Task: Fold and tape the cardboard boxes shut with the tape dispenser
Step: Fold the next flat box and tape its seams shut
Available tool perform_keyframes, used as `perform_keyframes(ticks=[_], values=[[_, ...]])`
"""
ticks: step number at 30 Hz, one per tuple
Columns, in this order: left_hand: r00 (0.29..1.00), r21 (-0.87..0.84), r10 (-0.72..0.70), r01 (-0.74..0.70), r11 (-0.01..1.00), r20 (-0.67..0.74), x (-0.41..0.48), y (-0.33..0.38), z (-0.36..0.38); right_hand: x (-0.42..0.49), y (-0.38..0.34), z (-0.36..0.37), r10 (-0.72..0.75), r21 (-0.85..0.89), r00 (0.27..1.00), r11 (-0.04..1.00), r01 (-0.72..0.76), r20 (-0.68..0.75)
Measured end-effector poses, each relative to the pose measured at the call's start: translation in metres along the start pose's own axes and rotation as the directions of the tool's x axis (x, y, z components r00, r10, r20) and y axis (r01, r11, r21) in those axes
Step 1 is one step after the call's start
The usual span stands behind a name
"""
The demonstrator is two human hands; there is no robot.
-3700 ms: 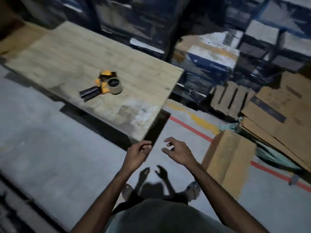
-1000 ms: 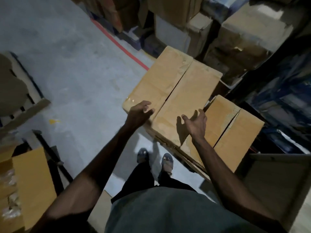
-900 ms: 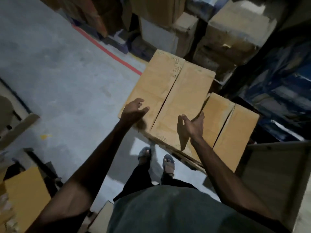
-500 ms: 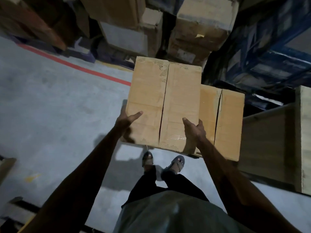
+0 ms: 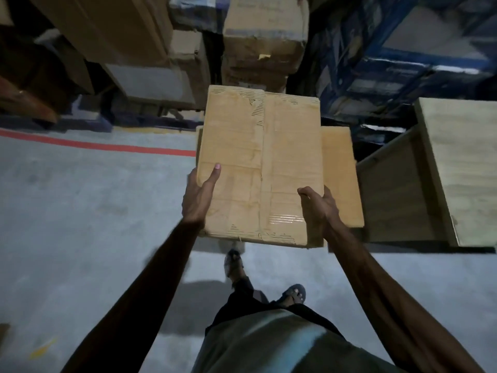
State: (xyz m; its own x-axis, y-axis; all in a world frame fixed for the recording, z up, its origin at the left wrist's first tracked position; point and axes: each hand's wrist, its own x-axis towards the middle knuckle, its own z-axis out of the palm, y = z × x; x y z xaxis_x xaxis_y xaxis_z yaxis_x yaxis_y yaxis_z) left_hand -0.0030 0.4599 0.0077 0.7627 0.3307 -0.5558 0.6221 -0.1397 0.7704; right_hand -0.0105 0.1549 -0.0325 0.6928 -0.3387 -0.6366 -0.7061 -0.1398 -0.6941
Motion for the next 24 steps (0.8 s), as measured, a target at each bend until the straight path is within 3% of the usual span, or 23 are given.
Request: perform_keyframes(ticks=[4,11,16,24], values=[[0.998,0.088,0.067,-0.068,0.994,0.007,-0.037,0.025,0.046,-0.035,0.007,-0.062,-0.048,0.026,0.991,0.998,0.052,-0.127],[0.951,0.32,0.31,-0.291,0.902,-0.007,-0.125,0.048,0.155,-0.089,0.034,-0.2,-0.072,0.047,0.928,0.994,0.095,-0.367],[0.912,0.301,0.406,-0.401,0.865,0.049,-0.203,0.051,0.259,-0.111,0.076,-0.321,-0.048,0.105,0.878,0.988,0.111,-0.476],[0.842,0.244,0.475,-0.532,0.811,0.256,-0.311,0.044,0.425,-0.12,0.161,-0.502,0.037,0.174,0.818,0.982,0.078,-0.573]])
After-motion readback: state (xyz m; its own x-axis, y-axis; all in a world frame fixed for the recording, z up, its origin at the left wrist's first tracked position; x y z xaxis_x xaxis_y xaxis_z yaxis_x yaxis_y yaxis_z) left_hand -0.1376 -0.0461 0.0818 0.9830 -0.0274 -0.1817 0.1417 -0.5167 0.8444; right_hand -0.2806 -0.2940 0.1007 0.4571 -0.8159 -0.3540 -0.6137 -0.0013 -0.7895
